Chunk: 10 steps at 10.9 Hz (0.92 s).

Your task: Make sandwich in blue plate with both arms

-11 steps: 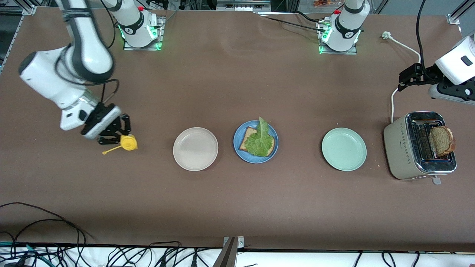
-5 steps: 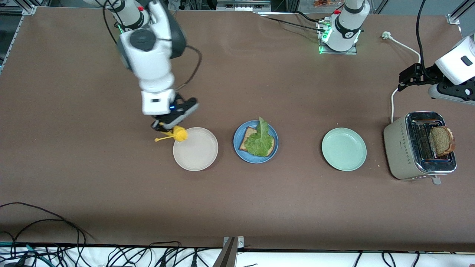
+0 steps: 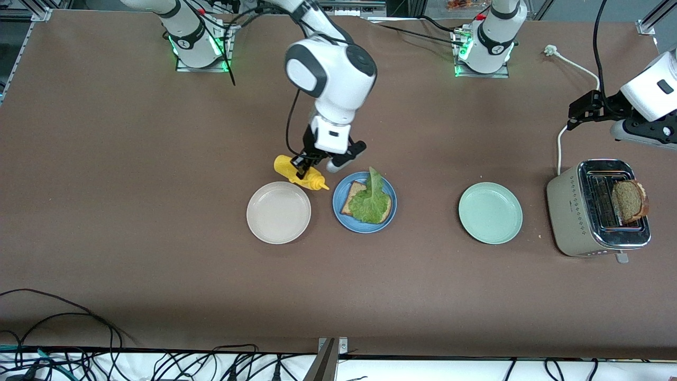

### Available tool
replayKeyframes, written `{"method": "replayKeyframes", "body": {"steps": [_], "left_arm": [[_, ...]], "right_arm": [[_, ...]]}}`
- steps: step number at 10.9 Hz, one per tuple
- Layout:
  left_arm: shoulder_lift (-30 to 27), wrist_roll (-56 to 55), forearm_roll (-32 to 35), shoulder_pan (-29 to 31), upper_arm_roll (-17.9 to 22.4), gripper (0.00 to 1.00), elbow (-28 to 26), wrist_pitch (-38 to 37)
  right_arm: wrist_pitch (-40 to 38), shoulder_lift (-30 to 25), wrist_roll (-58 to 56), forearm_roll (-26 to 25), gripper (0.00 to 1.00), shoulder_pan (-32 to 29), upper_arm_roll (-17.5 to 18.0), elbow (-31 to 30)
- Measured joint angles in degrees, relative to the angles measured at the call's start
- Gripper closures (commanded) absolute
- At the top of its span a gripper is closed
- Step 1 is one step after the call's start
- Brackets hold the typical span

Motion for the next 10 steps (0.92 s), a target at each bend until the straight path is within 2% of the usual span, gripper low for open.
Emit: {"method": "replayKeyframes", "body": {"steps": [2,5,7,8,10], "left_arm": [[0.0,0.0,0.0,0.0,0.01,0.0,0.0,0.0],[0.0,0.0,0.0,0.0,0.01,0.0,0.0,0.0],[0.0,0.0,0.0,0.0,0.01,0.0,0.0,0.0],[0.0,0.0,0.0,0.0,0.01,0.0,0.0,0.0],[0.0,0.0,0.0,0.01,0.01,0.0,0.0,0.0]], "right_arm": [[-1.69,5.1,-0.62,-6.06,0.94,1.28,-0.05,3.56],[-3.71,7.91,-5.3,-12.12,0.94,3.74,-0.09,4.19],[-5.05,10.41,-6.8,-14.46,0.95,5.68,-0.07,4.21],[-5.13,11.92,-6.84,-15.38,1.0,6.34,-0.07,4.23],[-5.11,14.51,-6.85,-16.12,1.0,6.81,-0.1,4.28]]}}
